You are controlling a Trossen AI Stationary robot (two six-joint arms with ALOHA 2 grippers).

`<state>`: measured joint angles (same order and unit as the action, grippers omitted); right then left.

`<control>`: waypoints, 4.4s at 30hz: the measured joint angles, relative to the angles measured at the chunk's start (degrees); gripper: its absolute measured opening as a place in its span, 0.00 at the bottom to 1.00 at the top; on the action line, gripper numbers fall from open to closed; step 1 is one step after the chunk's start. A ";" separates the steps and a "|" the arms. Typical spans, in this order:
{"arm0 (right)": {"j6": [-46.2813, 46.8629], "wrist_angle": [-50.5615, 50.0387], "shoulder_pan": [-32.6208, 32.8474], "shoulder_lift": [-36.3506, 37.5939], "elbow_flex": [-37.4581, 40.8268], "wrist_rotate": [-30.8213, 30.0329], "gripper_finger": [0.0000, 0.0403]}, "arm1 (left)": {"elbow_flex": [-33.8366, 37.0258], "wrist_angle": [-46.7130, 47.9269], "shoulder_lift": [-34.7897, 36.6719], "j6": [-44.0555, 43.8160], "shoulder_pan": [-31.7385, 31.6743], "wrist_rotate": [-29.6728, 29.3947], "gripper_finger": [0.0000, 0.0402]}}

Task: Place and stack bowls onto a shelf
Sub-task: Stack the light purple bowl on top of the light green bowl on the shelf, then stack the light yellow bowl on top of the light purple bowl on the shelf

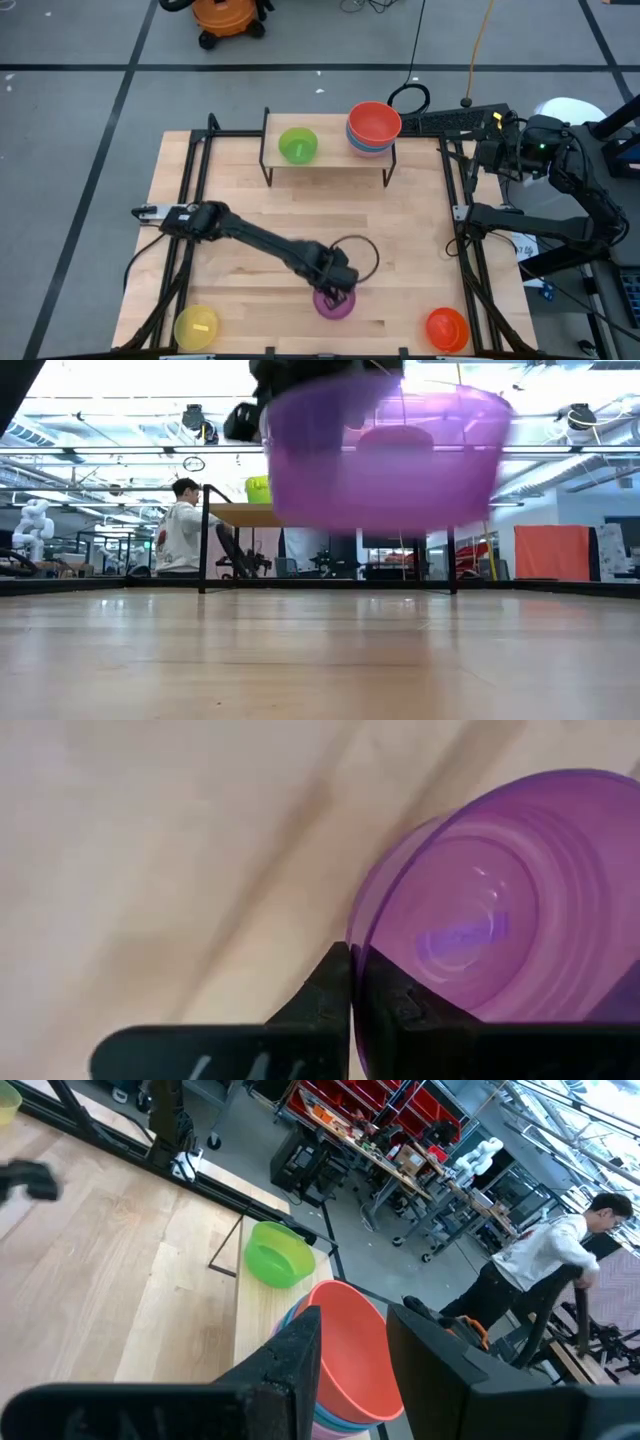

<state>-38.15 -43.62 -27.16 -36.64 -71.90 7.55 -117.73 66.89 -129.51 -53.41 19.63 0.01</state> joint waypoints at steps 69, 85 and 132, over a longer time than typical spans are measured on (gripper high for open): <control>-0.68 3.13 -0.02 0.00 4.44 -0.26 0.28 | -0.13 11.56 18.01 45.10 -52.27 -4.39 0.03; -0.66 3.10 -0.02 0.00 4.44 -0.26 0.28 | -0.30 10.73 18.05 48.35 -52.61 -4.54 0.10; 21.63 -35.90 2.58 -2.13 4.42 8.51 0.24 | -16.72 23.13 20.02 14.76 -2.23 -13.01 0.10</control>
<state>-16.52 -79.52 -24.58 -38.77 -67.48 16.06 -134.45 90.02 -109.49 -38.64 17.41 -13.00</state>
